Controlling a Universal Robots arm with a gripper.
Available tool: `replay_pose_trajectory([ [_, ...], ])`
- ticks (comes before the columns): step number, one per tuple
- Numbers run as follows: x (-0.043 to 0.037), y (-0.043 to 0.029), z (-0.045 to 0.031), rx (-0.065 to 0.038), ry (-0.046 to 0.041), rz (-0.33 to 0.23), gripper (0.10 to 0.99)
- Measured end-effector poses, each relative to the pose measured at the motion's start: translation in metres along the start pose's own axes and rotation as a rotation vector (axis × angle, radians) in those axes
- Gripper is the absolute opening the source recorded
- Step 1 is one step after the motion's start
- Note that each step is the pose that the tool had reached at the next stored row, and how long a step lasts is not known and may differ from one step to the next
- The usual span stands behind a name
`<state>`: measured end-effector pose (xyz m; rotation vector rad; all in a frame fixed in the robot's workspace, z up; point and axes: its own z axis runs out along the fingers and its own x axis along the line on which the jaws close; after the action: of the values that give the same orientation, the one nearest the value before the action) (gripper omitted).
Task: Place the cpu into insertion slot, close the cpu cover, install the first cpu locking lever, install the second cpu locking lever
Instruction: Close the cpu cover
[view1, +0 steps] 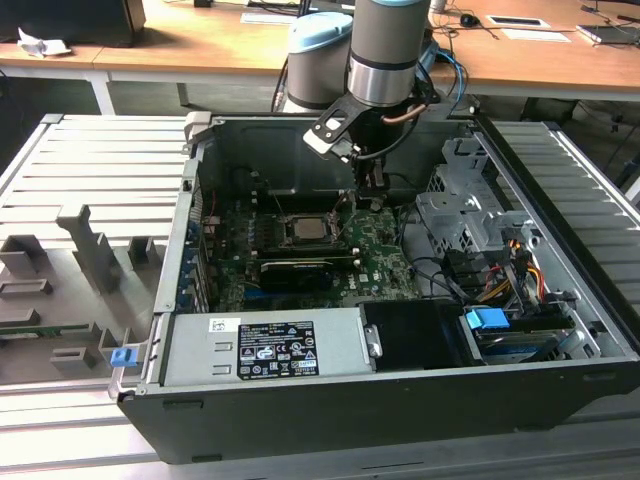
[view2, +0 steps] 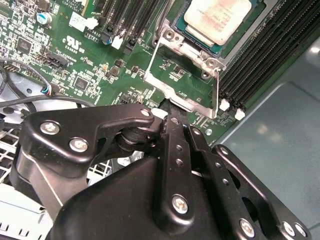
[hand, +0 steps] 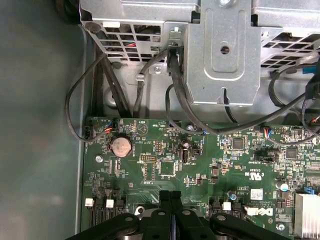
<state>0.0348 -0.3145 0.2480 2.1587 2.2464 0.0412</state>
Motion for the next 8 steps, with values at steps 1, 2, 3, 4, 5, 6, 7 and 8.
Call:
replay_pose_trajectory([
  [1,0.0000,-0.0001,0.0000,0.000,0.0000,0.000,0.106],
  [2,0.0000,-0.0004,0.0000,0.000,-0.0001,0.000,0.106],
  [3,0.0000,-0.0006,0.0000,0.000,0.0000,0.000,0.106],
  [4,0.0000,-0.0008,-0.0001,0.000,-0.0001,0.000,0.106],
  [5,0.0000,-0.0010,0.0000,0.000,0.0000,0.000,0.106],
  [6,0.0000,-0.0012,-0.0001,0.000,0.0000,0.000,0.106],
  [7,0.0001,-0.0013,-0.0001,0.000,0.0000,0.000,0.106],
  [8,0.0001,-0.0016,-0.0001,0.000,0.0000,0.000,0.106],
])
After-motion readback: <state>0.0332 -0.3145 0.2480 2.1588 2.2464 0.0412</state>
